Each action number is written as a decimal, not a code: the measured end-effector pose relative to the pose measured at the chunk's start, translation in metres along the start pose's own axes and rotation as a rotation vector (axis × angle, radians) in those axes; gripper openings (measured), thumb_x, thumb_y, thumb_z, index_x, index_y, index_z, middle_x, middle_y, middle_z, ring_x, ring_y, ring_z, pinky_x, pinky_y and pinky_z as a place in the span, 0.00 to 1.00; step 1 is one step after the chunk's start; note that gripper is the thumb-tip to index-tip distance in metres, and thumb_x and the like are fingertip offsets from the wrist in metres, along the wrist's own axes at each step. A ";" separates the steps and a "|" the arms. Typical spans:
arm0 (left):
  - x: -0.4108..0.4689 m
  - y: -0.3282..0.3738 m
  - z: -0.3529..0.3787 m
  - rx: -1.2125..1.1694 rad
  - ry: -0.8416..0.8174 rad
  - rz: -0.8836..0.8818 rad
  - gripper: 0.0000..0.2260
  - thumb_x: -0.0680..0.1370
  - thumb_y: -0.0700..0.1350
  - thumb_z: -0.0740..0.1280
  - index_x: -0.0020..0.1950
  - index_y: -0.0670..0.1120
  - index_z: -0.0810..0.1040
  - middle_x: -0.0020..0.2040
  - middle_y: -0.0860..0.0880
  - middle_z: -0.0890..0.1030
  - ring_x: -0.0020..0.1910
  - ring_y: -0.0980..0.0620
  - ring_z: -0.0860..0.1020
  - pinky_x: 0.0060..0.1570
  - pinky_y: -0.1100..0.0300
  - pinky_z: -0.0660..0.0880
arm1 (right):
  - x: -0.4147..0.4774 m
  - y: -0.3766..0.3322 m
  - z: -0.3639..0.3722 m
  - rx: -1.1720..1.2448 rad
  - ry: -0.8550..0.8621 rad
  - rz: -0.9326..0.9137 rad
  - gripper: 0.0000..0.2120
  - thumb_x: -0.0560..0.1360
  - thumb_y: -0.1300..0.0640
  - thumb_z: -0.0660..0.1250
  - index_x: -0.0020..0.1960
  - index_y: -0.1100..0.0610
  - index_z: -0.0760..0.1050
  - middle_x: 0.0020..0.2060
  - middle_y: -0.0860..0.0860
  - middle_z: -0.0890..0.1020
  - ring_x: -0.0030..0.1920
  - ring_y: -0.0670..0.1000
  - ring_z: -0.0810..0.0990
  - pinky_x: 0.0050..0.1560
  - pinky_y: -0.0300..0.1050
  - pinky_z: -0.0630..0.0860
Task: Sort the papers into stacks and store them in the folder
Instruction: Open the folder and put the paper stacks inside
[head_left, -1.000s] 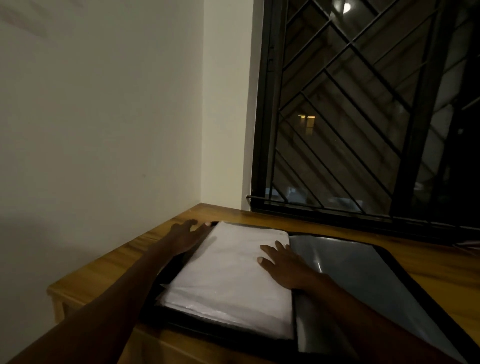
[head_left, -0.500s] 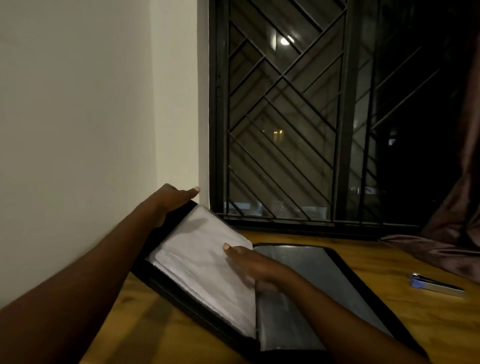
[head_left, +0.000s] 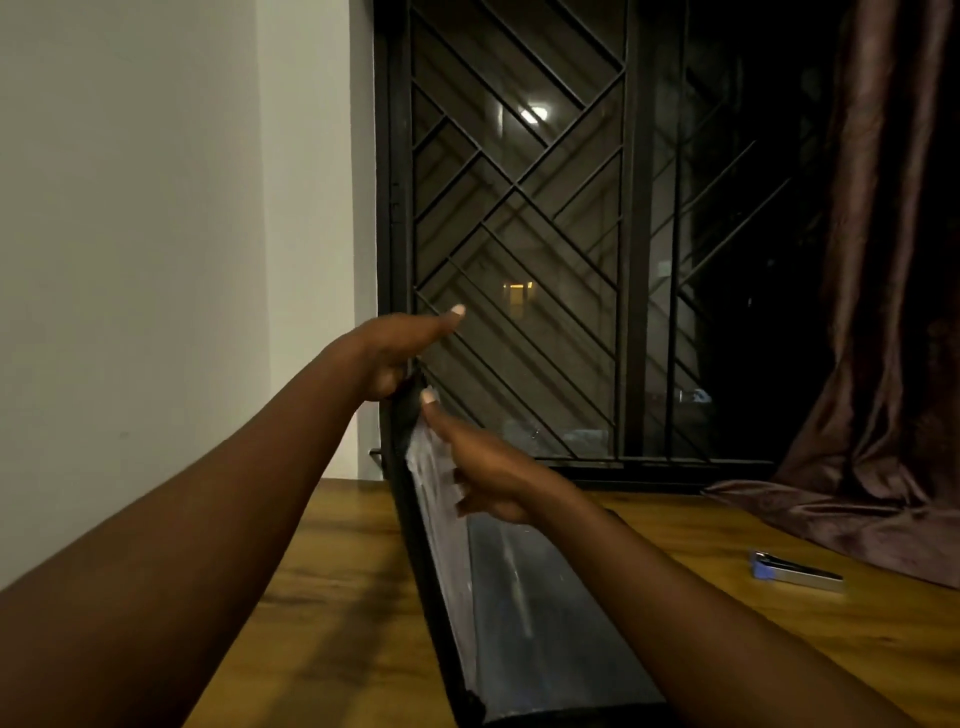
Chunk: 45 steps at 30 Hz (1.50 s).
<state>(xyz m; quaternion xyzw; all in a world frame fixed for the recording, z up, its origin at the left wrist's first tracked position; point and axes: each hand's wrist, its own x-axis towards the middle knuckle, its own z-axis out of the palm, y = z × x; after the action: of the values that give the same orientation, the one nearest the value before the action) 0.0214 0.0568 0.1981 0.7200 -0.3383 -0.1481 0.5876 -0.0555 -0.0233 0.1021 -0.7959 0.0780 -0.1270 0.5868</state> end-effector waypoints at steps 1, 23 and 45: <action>-0.002 0.002 0.007 -0.054 -0.030 0.001 0.32 0.79 0.59 0.63 0.76 0.43 0.63 0.77 0.41 0.61 0.75 0.41 0.61 0.58 0.55 0.67 | -0.002 -0.002 -0.007 0.018 -0.003 0.012 0.37 0.72 0.27 0.52 0.75 0.46 0.60 0.72 0.55 0.67 0.68 0.61 0.70 0.61 0.59 0.72; 0.027 -0.151 0.152 0.861 -0.572 0.212 0.28 0.80 0.62 0.58 0.78 0.51 0.62 0.77 0.47 0.63 0.75 0.47 0.63 0.75 0.50 0.59 | -0.085 0.122 -0.191 0.174 0.248 0.450 0.17 0.74 0.64 0.66 0.63 0.59 0.75 0.55 0.62 0.81 0.54 0.61 0.80 0.49 0.54 0.80; 0.052 -0.240 0.105 1.060 -0.168 0.313 0.19 0.82 0.59 0.55 0.68 0.53 0.69 0.65 0.49 0.69 0.69 0.47 0.64 0.66 0.39 0.61 | 0.049 0.188 -0.093 -0.528 0.259 0.042 0.16 0.74 0.52 0.71 0.61 0.52 0.79 0.58 0.49 0.81 0.57 0.45 0.77 0.51 0.34 0.67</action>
<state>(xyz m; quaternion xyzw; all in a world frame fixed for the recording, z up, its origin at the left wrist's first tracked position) 0.0702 -0.0369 -0.0478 0.8440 -0.5148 0.0745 0.1311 -0.0309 -0.1778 -0.0462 -0.8964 0.1991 -0.1906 0.3472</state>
